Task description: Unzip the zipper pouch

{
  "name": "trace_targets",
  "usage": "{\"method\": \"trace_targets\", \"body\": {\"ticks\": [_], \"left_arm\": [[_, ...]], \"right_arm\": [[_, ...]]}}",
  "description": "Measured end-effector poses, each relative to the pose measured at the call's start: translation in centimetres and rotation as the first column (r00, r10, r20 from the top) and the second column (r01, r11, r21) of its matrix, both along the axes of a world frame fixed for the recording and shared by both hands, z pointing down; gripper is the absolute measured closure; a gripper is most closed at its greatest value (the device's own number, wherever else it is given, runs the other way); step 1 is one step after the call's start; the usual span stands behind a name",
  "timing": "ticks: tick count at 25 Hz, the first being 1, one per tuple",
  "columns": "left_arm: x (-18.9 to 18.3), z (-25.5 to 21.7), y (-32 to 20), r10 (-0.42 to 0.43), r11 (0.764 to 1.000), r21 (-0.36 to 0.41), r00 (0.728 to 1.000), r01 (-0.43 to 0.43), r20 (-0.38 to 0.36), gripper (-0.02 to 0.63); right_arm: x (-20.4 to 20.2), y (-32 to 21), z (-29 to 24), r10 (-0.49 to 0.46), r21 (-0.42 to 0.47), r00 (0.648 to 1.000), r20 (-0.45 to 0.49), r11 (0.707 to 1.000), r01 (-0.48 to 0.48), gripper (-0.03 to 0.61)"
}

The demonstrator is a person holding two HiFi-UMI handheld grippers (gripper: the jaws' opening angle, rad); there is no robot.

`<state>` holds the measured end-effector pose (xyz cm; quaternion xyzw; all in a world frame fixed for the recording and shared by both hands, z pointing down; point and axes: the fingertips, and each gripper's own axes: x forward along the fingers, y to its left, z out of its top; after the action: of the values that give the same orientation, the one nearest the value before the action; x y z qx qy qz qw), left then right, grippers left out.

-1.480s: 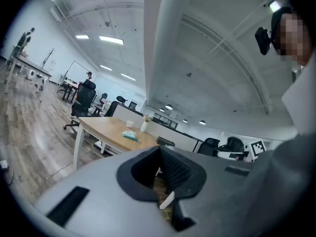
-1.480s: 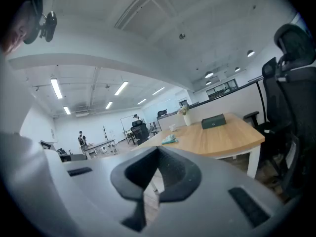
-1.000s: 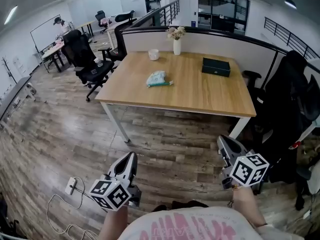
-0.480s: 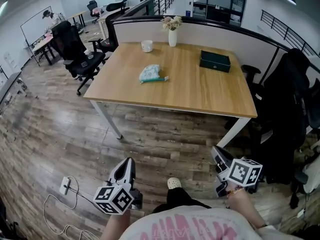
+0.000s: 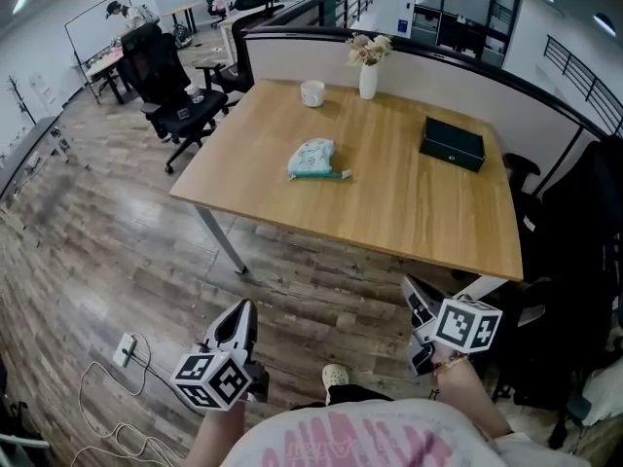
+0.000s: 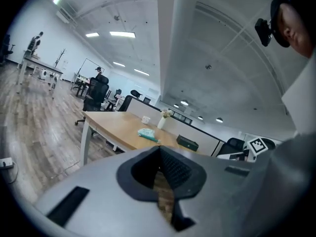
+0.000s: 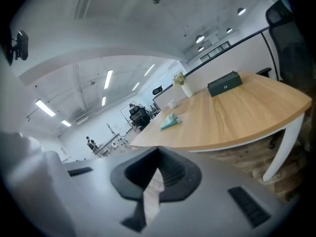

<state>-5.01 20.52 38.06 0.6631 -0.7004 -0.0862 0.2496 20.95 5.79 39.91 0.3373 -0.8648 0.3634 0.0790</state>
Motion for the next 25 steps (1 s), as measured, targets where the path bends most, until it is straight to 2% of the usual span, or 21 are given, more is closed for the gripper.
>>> {"method": "trace_targets", "body": {"ticks": [2, 7, 13, 18, 22, 25], "left_arm": [[-0.3, 0.0, -1.3, -0.007, 1.0, -0.009, 1.0, 0.007, -0.007, 0.612], [-1.1, -1.1, -4.6, -0.039, 0.997, 0.059, 0.999, 0.041, -0.035, 0.612], [-1.9, 0.7, -6.6, -0.103, 0.994, 0.022, 0.994, 0.104, -0.043, 0.612], [-3.2, 1.7, -7.1, -0.124, 0.992, -0.003, 0.992, 0.124, 0.01, 0.612], [-5.0, 3.1, -9.2, -0.114, 0.993, -0.012, 0.993, 0.114, -0.04, 0.612], [-7.3, 4.3, -11.2, -0.113, 0.993, -0.025, 0.993, 0.112, -0.044, 0.612]], "right_arm": [[-1.0, -2.0, -0.3, -0.016, 0.001, 0.999, 0.029, 1.0, 0.016, 0.581], [-3.4, -6.3, -0.4, -0.067, 0.008, 0.994, 0.082, 0.998, 0.066, 0.581], [-6.0, -7.9, 2.8, -0.134, -0.041, 0.99, 0.036, 0.99, 0.136, 0.581], [-8.7, -8.7, 5.9, -0.159, -0.115, 0.987, 0.023, 0.98, 0.161, 0.581], [-11.6, -10.4, 7.9, -0.175, -0.159, 0.985, 0.011, 0.972, 0.174, 0.581], [-14.0, -12.0, 9.0, -0.191, -0.166, 0.981, -0.021, 0.969, 0.185, 0.581]]}}
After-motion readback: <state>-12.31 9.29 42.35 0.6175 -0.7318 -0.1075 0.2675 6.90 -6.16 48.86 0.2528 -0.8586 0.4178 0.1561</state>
